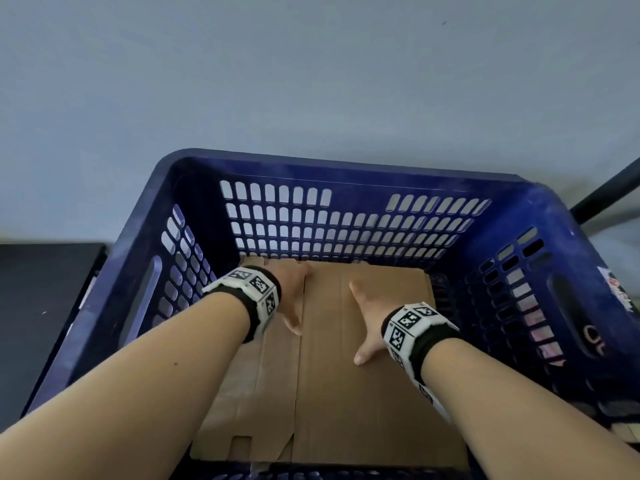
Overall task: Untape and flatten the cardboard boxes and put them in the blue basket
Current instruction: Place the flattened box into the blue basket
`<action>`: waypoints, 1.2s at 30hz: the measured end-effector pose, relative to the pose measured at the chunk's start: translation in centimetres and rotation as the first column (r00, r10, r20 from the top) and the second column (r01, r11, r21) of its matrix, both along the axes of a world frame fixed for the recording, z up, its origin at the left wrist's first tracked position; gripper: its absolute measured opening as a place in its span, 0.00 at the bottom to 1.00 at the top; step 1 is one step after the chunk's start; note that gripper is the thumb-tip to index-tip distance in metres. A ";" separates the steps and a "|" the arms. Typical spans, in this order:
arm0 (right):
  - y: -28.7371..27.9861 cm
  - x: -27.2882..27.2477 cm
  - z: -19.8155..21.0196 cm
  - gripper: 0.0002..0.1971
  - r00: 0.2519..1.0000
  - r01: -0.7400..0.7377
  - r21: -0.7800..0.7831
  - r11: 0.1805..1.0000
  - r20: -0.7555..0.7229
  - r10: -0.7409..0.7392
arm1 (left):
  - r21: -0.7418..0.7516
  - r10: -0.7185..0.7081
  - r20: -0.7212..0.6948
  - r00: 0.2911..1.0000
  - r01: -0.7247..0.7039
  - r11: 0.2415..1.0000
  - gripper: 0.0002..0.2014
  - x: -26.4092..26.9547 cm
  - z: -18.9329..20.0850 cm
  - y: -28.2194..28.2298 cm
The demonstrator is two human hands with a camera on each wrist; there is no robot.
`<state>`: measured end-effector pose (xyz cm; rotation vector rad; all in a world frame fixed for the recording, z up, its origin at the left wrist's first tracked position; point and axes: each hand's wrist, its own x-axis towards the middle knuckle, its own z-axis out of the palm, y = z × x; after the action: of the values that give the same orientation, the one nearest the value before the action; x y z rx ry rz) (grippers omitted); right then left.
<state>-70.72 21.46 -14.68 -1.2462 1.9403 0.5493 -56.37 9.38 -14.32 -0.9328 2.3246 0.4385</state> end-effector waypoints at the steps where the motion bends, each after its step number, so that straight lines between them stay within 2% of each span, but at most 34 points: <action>1: -0.1 0.0 -0.4 0.68 1.000 -0.005 0.006 1.000 -0.025 0.005 | 0.019 0.002 0.014 1.000 -0.002 1.000 0.59 0.0 -0.5 0.1; 9: -0.8 0.5 -1.4 0.71 0.996 -0.004 0.052 0.999 -0.087 0.009 | 0.023 0.010 0.039 0.999 -0.011 1.000 0.68 0.3 -2.8 1.0; 27: -0.8 -0.1 -1.0 0.69 0.995 -0.023 0.034 0.999 -0.094 0.026 | 0.019 -0.023 0.129 0.991 0.020 1.000 0.66 -0.2 -2.4 1.6; 31: -1.2 0.4 0.2 0.60 0.995 -0.024 0.014 1.000 -0.099 0.025 | -0.017 -0.059 0.146 0.988 0.062 0.998 0.67 0.1 -1.4 1.8; 36: -1.2 1.3 3.1 0.36 0.969 -0.083 -0.191 0.978 -0.244 0.034 | -0.188 -0.085 -0.054 0.995 0.073 0.979 0.42 0.1 1.8 1.9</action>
<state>-69.40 20.28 -11.61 -1.4214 2.2106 0.5671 -56.24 11.27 -12.50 -0.9199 2.4817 0.2230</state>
